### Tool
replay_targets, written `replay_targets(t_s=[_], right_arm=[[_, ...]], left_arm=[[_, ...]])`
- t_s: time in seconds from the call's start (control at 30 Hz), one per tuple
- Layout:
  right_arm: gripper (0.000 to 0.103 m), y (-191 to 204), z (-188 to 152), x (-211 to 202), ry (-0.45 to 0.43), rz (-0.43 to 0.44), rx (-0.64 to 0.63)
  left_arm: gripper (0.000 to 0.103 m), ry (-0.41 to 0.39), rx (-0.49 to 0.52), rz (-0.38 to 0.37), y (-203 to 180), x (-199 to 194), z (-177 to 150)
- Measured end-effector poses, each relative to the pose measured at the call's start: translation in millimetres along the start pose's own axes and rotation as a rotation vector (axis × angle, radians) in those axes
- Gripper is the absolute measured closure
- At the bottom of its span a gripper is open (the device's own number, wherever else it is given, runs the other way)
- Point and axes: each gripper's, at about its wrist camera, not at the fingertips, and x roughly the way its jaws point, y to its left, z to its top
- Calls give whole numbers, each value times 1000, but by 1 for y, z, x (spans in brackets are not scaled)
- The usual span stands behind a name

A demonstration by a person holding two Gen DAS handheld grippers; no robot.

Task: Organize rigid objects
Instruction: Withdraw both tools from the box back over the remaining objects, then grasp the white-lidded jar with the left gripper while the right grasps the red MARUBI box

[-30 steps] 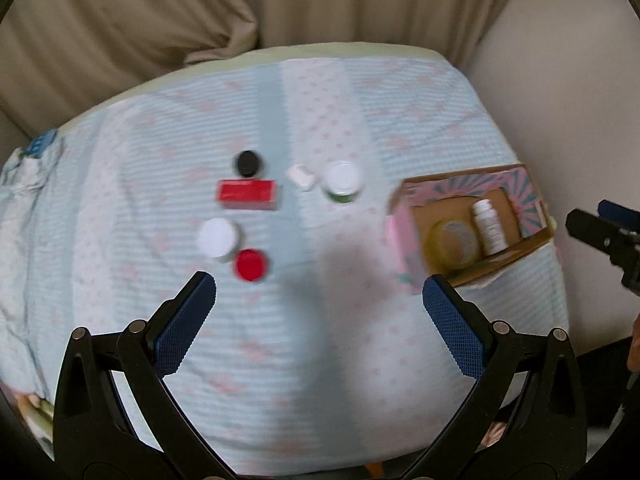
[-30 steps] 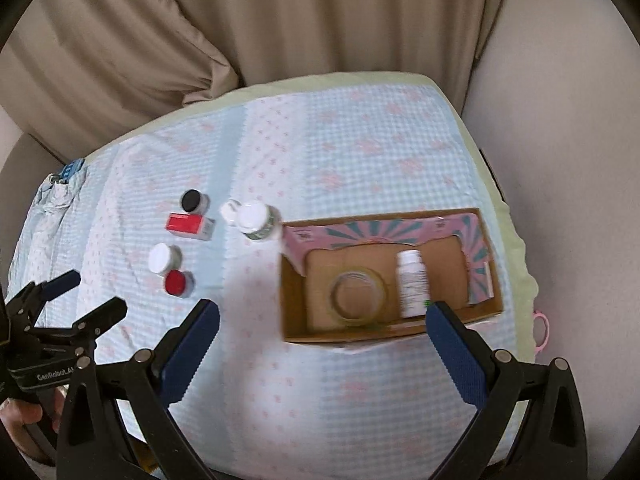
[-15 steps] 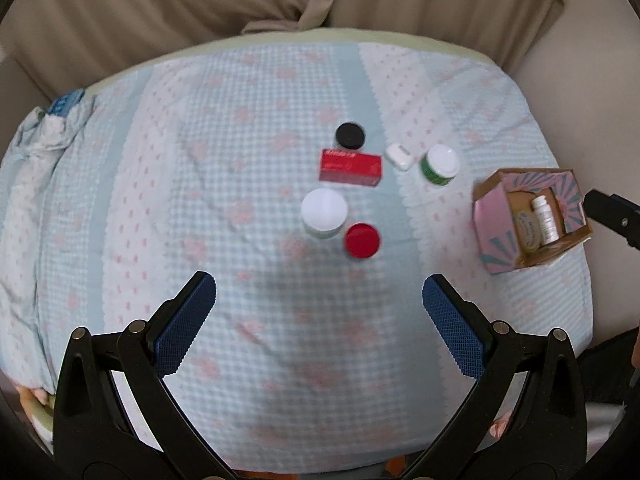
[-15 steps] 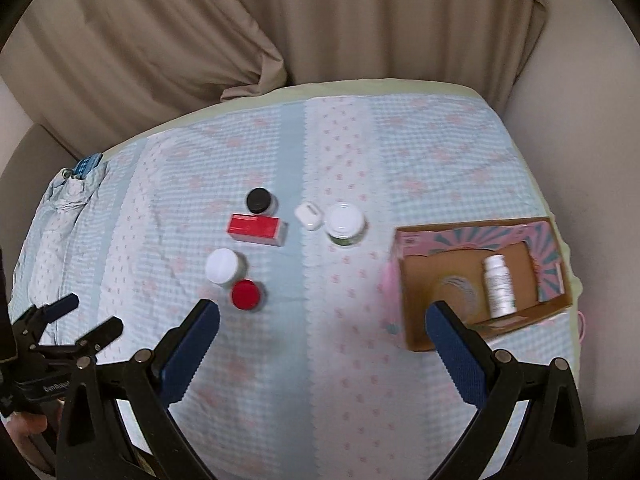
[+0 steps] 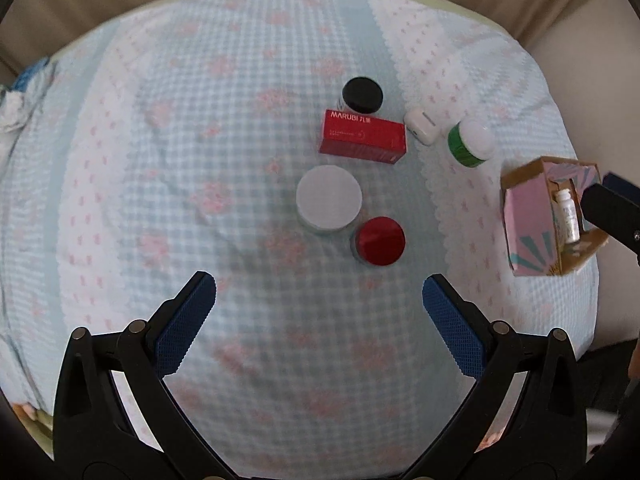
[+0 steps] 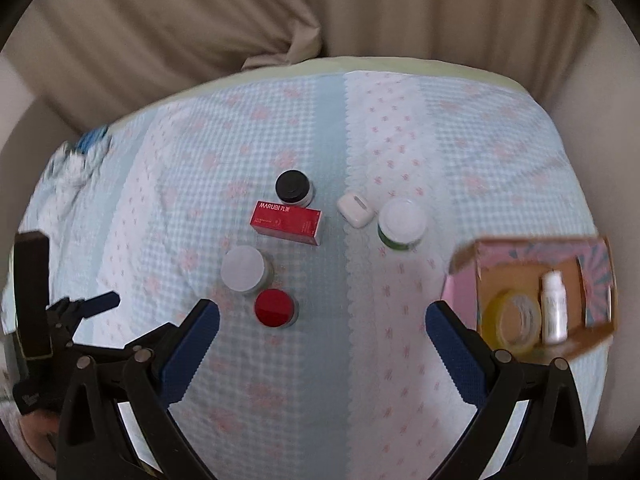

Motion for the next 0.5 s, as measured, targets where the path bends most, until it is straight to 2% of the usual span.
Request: replay_targets(t_s=[0.27,0.43,0.5], right_arm=[[0,6,52,83,67,38,-343],[1,15,72,143,126,98,-503],[6,22,76,168,158,111,-572]], left_arm=[[0,37,-115,-11,2,70,28],[0,65,-161,19,2,118,38],[0,73,-181,32,5,131,40]])
